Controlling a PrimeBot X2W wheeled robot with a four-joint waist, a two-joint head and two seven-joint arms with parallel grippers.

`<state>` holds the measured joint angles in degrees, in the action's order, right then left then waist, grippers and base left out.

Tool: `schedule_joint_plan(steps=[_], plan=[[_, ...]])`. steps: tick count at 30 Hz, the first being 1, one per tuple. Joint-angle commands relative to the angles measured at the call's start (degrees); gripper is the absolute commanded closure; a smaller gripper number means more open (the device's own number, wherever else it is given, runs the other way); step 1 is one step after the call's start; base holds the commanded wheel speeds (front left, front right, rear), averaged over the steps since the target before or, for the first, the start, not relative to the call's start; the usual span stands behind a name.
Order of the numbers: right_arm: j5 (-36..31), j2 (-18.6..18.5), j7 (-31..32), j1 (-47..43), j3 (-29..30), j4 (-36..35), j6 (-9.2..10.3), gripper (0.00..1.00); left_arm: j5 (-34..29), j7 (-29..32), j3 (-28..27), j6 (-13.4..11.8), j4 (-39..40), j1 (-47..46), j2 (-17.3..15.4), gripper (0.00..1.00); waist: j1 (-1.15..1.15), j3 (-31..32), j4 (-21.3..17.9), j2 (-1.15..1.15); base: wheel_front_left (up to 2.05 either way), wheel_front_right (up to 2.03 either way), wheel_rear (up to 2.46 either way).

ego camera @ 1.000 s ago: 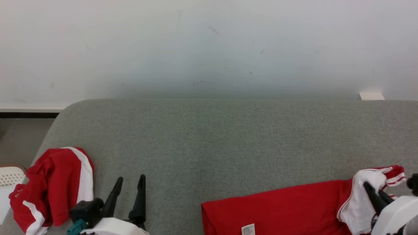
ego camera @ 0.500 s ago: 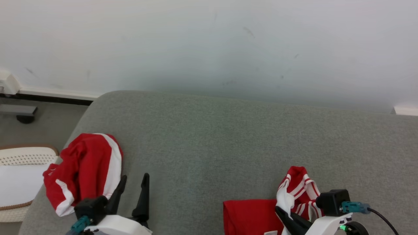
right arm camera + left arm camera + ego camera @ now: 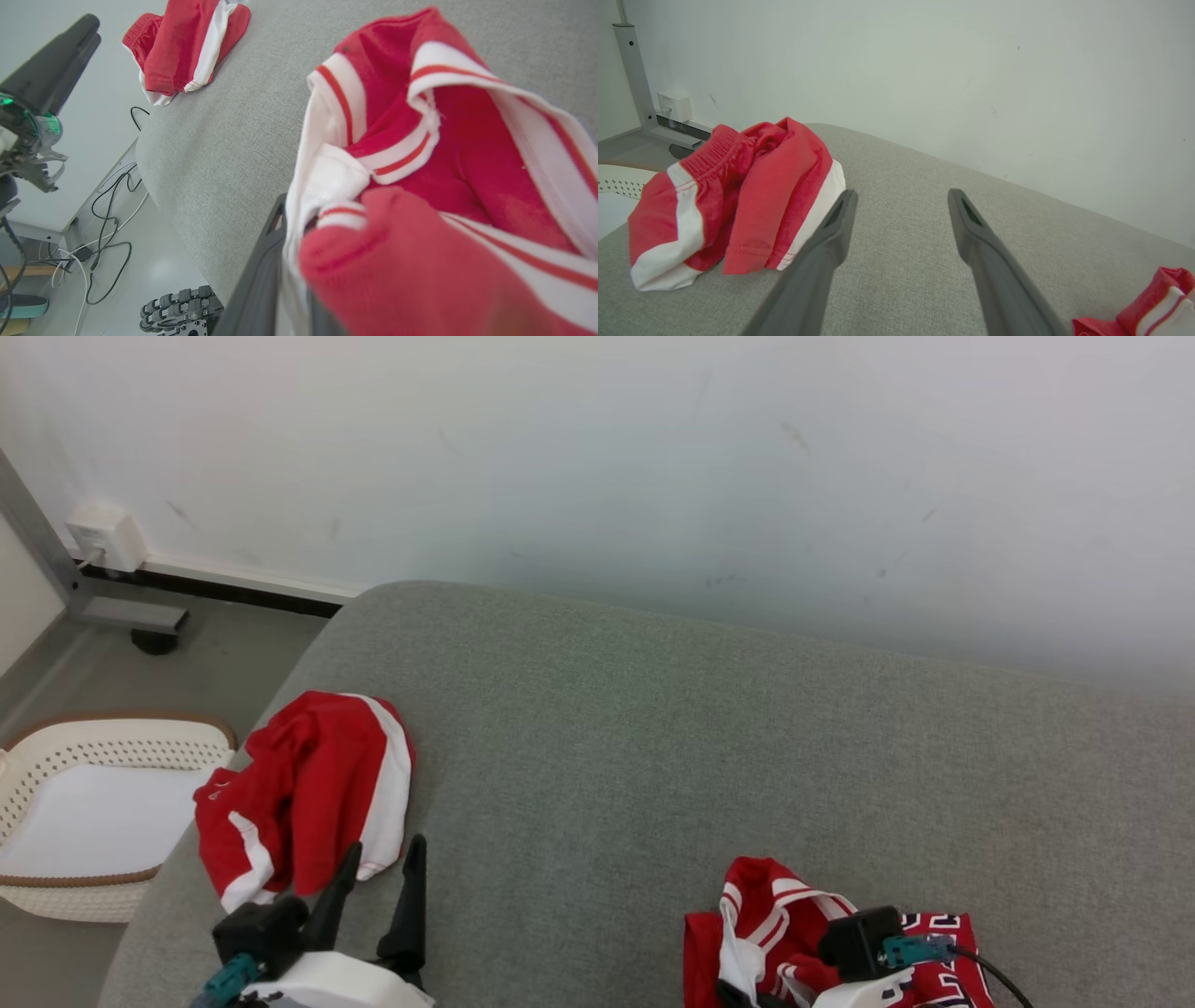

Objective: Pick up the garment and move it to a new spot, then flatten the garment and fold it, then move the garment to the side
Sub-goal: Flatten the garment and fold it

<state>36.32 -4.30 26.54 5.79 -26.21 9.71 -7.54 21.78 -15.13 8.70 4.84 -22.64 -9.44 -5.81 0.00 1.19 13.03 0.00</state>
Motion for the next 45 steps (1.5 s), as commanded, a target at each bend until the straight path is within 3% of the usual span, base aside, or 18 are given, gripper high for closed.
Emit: schedule_joint_plan(steps=[1, 2, 3, 8, 13, 17, 21, 26, 30, 40, 41, 42, 45], plan=[[1.01, 0.08, -0.58, 0.90, -0.51, 1.26, 0.11, 0.60, -0.40, 0.00, -0.17, 0.15, -0.19, -0.42, 0.02, 0.00, 0.00, 0.02, 0.01, 0.00, 0.00, 0.00, 0.00], [1.36, 0.25, -0.82, 1.20, -1.13, 2.03, 0.11, 0.46, -0.40, 0.00, -0.25, 0.13, -0.26, -0.41, 0.04, 0.00, 0.00, 0.03, -0.03, 0.00, 0.00, 0.00, 0.00], [1.54, 0.33, -1.23, 1.60, -1.63, 2.61, 0.11, 0.00, -0.40, 0.00, -0.28, 0.10, -0.31, -0.37, 0.06, 0.00, 0.00, 0.06, -0.11, 0.00, 0.00, 0.00, 0.00], [5.11, 0.54, -4.75, 3.15, -3.67, 1.64, 0.11, 0.00, -0.34, 0.00, -0.51, 0.01, -0.22, 0.00, 0.18, 0.00, 0.00, 0.13, -1.17, 0.00, 0.00, 0.00, 0.00], [9.97, -1.59, -8.50, 3.58, -2.69, -6.01, 0.11, 0.00, -0.58, 0.00, -0.91, -0.12, 0.04, 0.35, 0.25, 0.00, 0.00, 0.23, -2.86, 0.00, 0.00, 0.00, 0.00], [10.26, -5.38, -11.56, 2.68, 2.32, -12.06, 0.11, 0.00, -0.76, 0.00, -1.01, -0.14, 0.51, 0.74, 0.50, 0.00, 0.00, 0.17, -4.25, 0.00, 0.00, 0.00, 0.00], [7.60, -8.49, -15.05, 1.02, 11.09, -14.62, 0.11, 0.00, -0.82, 0.00, -1.24, -0.02, 1.03, 1.16, 0.62, 0.00, 0.00, 0.02, -5.73, 0.00, 0.00, 0.00, 0.00], [1.63, -9.92, -19.52, -2.06, 20.37, -13.61, 0.11, 0.00, -1.15, 0.00, -1.55, 0.26, 2.09, 1.34, 0.86, 0.00, 0.00, -0.01, -7.32, 0.00, 0.00, 0.00, 0.00], [-1.90, -9.06, -22.35, -4.43, 23.19, -10.55, 0.11, 0.00, -1.59, 0.00, -2.00, 0.49, 2.97, 1.62, 1.10, 0.00, 0.00, -0.02, -8.58, 0.00, 0.00, 0.00, 0.00], [-10.01, -7.14, -27.65, -3.18, 19.39, -0.77, 0.11, 0.00, -2.40, 0.00, -2.69, 1.06, 4.44, 1.46, 1.71, 0.00, 0.00, 0.22, -9.91, 0.00, 0.00, 0.00, 0.00], [-10.75, -7.27, -28.10, -2.84, 18.38, 0.02, 0.11, 0.32, -2.33, 0.00, -2.67, 1.16, 4.48, 1.45, 1.74, 0.00, 0.00, 0.26, -9.77, 0.00, 0.00, 0.00, 0.00], [-11.27, -7.37, -28.45, -2.58, 17.54, 0.97, 0.11, 1.00, -2.45, 0.00, -2.65, 1.20, 4.53, 1.40, 1.76, 0.00, 0.00, 0.29, -9.57, 0.00, 0.00, 0.00, 0.00], [-11.71, -7.38, -28.25, -2.23, 15.48, 2.91, 0.11, 1.00, -2.60, 0.00, -2.66, 1.32, 4.56, 1.33, 1.84, 0.00, 0.00, 0.36, -8.92, 0.00, 0.00, 0.00, 0.00]])
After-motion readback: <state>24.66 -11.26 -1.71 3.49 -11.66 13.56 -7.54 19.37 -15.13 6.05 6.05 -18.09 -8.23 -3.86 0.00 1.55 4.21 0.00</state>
